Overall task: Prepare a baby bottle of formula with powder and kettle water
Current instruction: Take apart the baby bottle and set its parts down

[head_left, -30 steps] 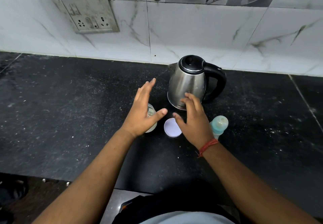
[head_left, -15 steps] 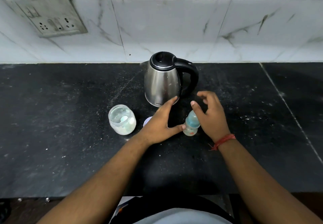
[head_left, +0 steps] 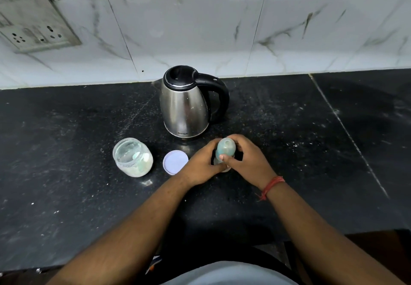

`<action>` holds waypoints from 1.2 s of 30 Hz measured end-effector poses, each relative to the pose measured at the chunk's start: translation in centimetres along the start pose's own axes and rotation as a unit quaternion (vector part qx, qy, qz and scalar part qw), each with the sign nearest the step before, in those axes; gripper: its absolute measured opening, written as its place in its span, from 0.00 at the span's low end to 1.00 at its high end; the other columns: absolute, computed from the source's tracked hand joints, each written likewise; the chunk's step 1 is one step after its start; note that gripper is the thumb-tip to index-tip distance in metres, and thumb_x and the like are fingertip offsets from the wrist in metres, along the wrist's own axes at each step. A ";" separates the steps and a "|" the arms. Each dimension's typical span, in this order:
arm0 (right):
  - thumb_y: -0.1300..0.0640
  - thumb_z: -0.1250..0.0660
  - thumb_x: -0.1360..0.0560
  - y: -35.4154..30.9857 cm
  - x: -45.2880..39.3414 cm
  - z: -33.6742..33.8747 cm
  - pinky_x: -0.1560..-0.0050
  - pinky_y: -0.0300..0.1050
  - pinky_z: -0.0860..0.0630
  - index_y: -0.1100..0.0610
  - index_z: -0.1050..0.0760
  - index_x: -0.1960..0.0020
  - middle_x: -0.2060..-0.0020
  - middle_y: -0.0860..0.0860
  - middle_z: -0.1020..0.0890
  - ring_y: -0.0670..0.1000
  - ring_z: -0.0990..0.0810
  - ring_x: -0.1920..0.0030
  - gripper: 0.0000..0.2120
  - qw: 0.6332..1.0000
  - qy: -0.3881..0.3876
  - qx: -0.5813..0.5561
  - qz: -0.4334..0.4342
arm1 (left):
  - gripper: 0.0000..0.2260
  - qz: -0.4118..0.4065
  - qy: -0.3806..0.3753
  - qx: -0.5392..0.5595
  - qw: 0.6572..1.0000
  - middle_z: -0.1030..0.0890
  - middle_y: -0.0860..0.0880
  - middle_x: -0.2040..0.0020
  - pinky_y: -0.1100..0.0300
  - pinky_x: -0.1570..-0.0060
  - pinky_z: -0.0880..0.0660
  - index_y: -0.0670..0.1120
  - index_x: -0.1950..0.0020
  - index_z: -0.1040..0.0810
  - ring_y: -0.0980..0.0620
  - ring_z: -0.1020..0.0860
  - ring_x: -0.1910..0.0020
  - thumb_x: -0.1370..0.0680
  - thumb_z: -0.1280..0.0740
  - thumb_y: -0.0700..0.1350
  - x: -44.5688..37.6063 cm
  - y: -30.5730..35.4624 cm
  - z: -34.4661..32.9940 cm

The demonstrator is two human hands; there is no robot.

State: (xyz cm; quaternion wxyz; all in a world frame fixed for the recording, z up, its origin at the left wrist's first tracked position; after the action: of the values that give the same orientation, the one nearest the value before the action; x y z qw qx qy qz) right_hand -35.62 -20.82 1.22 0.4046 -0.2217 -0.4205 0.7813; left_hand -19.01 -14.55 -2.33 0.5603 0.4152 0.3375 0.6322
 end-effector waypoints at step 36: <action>0.46 0.32 0.21 -5.5 -3.7 -2.1 0.67 0.32 0.31 0.54 0.24 0.54 0.72 0.37 0.23 0.38 0.26 0.70 0.12 0.997 -0.071 -0.024 -0.009 | 0.25 -0.067 0.083 -0.028 0.994 0.18 0.51 0.42 0.45 0.41 0.23 0.47 0.30 0.24 0.52 0.19 0.44 0.24 0.26 0.55 4.8 1.0 5.9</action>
State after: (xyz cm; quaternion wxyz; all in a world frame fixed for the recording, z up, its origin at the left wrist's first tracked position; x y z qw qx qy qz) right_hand -29.60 -21.13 4.66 0.3752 -0.1713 -0.4688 0.7811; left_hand -14.28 -10.22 1.81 0.5825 0.3217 0.3923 0.6351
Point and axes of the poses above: each hand's wrist, its own x-axis away from the middle knuckle, its own z-axis out of the back of the hand, y = z × x, the point moved 1 cm from there along -x, towards the middle knuckle
